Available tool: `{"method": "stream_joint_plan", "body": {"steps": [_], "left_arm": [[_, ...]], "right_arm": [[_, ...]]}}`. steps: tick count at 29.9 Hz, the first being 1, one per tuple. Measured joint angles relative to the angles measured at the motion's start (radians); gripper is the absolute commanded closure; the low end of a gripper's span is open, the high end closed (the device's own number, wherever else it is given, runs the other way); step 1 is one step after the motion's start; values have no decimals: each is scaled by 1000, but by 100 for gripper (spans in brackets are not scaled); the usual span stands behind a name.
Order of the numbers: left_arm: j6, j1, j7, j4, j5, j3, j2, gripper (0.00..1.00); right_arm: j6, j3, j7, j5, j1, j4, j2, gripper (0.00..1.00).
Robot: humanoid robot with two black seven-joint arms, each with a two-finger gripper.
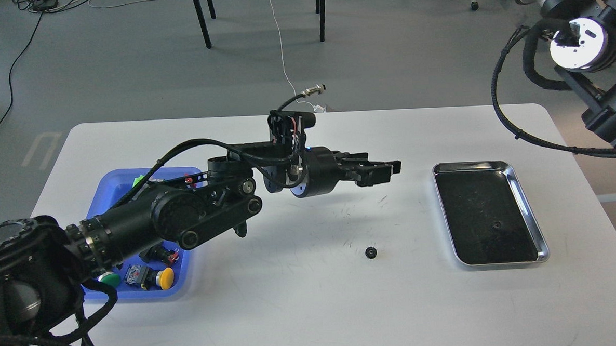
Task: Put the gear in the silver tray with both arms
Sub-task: 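Raise the left arm away from the table, then lower the right gripper onto the black gear and grasp it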
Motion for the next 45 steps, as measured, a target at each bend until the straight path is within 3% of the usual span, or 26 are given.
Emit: {"method": "stream_joint_plan", "body": {"steps": [9, 16, 21, 28, 33, 38, 45], "left_arm": [[1, 9, 7, 53, -860, -170, 181, 3], [-84, 98, 7, 162, -1231, -342, 266, 3], [-99, 183, 6, 171, -1310, -457, 325, 3], [-131, 330, -1, 171, -1316, -573, 395, 2], [-160, 367, -1, 169, -1317, -613, 418, 2], [-164, 368, 3, 163, -1318, -648, 453, 2], [-166, 368, 7, 163, -1317, -665, 478, 2]], "right_arm": [[29, -120, 2, -114, 88, 85, -86, 2], [57, -435, 10, -275, 268, 73, 30, 2], [58, -652, 23, -418, 359, 70, 140, 2], [62, -1051, 112, -757, 528, 71, 301, 2], [69, -1216, 178, -969, 581, 102, 397, 4], [74, -1354, 189, -1137, 588, 187, 432, 4], [74, -1428, 190, -1173, 541, 254, 457, 3]]}}
